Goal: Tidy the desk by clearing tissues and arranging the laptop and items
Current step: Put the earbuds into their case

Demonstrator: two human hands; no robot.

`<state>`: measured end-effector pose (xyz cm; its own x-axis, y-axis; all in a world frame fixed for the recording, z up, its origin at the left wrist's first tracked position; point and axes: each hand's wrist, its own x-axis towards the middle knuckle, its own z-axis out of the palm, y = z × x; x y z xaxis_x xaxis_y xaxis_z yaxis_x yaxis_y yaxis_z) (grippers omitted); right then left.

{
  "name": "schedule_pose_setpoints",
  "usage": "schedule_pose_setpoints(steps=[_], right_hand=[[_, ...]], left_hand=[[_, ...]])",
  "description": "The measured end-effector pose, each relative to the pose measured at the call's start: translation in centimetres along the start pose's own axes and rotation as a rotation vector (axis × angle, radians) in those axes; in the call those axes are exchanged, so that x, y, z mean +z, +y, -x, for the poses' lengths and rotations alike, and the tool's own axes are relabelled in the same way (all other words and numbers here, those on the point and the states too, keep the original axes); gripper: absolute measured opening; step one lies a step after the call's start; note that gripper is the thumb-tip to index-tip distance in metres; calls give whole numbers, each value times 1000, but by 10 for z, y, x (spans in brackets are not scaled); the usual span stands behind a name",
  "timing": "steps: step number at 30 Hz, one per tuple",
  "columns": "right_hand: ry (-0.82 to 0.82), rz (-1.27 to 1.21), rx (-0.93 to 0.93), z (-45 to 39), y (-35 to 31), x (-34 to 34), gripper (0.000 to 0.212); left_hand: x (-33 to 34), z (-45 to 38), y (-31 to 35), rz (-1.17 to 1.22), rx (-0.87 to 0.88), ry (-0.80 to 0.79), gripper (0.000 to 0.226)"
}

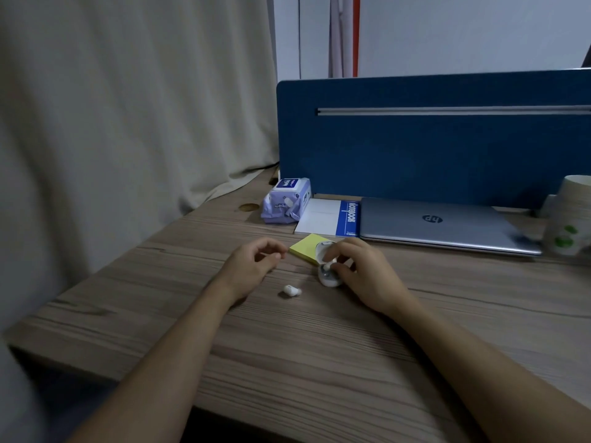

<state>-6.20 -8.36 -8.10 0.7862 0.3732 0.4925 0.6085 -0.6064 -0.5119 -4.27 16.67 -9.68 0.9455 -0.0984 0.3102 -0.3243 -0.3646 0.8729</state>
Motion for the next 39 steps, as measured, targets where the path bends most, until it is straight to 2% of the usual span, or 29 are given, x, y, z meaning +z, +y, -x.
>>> schedule_pose_setpoints(steps=[8, 15, 23, 28, 34, 39], right_hand=[[-90, 12, -19, -2, 1, -3, 19], [-60, 28, 6, -1, -4, -1, 22], [-132, 203, -155, -3, -30, 26, 27], [-238, 286, -229, -10, -43, 36, 36], [-279, 351, -254, -4, -44, 39, 36], [-274, 348, -310, -2, -44, 40, 34]], left_hand=[[0, -3, -2, 27, -11, 7, 28], [-1, -4, -3, 10, 0, 3, 29], [-19, 4, -7, -166, 35, 61, 29], [-32, 12, -12, -150, -2, 148, 24], [-25, 12, -7, -159, -19, 126, 18], [-24, 12, -5, -177, -28, 120, 24]])
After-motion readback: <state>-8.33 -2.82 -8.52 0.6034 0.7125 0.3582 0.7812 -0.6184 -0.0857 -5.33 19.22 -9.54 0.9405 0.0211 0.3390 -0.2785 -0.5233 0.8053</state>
